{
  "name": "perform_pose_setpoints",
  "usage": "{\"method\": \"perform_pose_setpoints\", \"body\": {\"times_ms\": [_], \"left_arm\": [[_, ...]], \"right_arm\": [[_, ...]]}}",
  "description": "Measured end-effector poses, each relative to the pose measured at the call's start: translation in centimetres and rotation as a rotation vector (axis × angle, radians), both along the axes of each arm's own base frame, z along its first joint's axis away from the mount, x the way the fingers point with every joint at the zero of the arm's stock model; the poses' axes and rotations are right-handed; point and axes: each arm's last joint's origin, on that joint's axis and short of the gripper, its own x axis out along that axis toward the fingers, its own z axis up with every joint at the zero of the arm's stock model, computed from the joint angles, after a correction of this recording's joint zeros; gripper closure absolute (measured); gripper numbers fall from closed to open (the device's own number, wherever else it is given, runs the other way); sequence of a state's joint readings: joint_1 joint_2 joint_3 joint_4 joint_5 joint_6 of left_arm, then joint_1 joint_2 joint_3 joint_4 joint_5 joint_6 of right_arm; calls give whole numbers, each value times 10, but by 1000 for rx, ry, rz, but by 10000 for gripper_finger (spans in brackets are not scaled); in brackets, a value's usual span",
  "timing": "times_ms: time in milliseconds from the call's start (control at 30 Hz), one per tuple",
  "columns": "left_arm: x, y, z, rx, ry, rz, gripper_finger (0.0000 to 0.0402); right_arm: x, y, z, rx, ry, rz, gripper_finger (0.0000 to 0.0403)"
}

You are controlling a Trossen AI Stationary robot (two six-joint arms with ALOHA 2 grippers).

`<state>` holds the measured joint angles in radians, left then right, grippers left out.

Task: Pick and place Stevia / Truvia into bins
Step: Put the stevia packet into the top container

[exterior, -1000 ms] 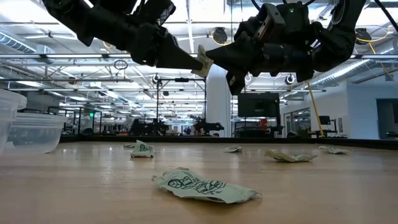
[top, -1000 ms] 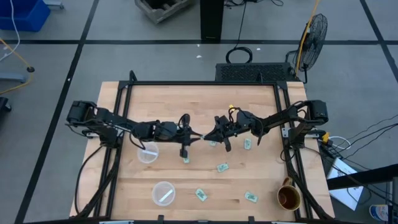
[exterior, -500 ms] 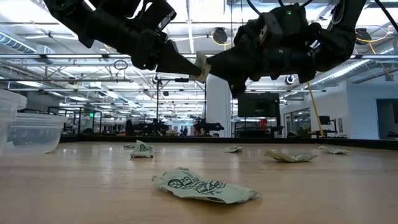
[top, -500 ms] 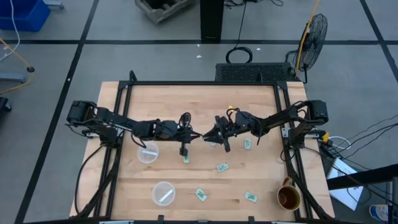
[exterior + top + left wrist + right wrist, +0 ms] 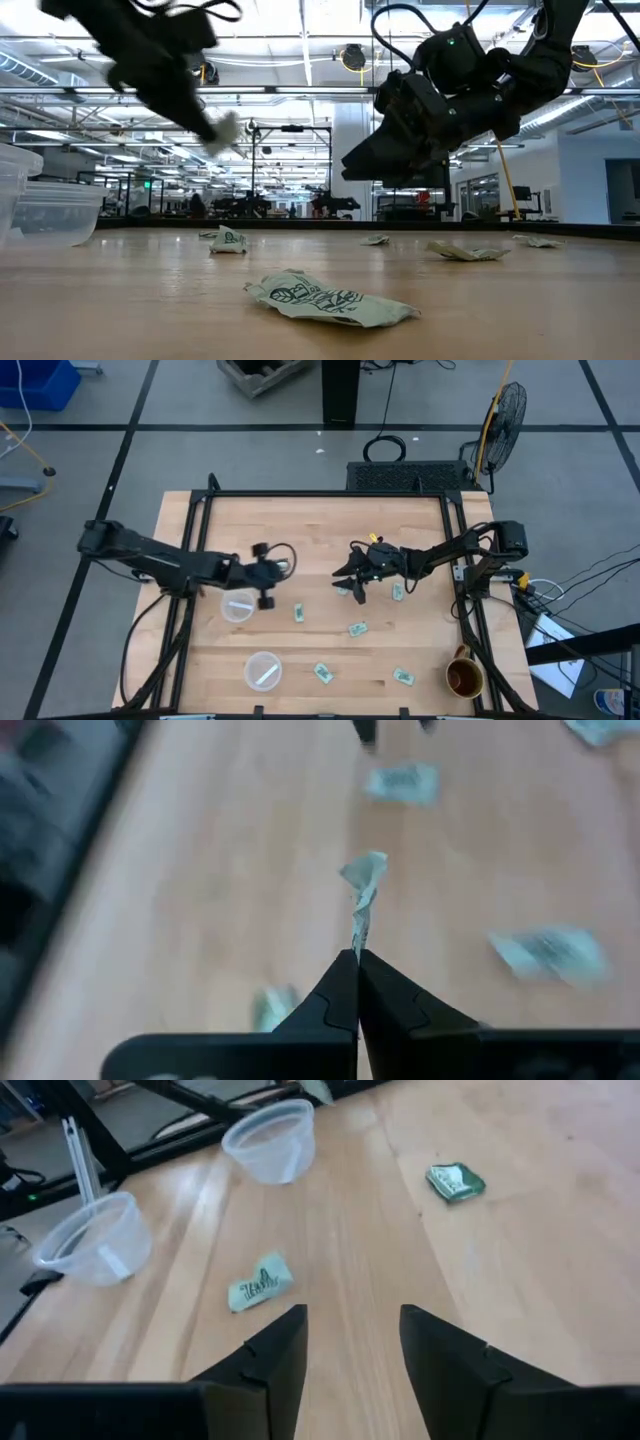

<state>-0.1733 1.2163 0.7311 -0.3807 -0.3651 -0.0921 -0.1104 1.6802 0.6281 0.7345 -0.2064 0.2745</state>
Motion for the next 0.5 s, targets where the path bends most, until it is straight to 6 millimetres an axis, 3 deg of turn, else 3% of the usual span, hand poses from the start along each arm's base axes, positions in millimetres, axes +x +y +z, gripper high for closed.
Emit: {"method": "perform_pose_setpoints", "body": {"times_ms": [233, 500], "left_arm": [[-45, -22, 5, -390, 167, 176, 396], [-71, -37, -8, -439, 374, 405, 396]], "right_arm": [[0, 0, 0, 0, -1, -1, 250], [0, 0, 0, 0, -1, -1, 251]]}}
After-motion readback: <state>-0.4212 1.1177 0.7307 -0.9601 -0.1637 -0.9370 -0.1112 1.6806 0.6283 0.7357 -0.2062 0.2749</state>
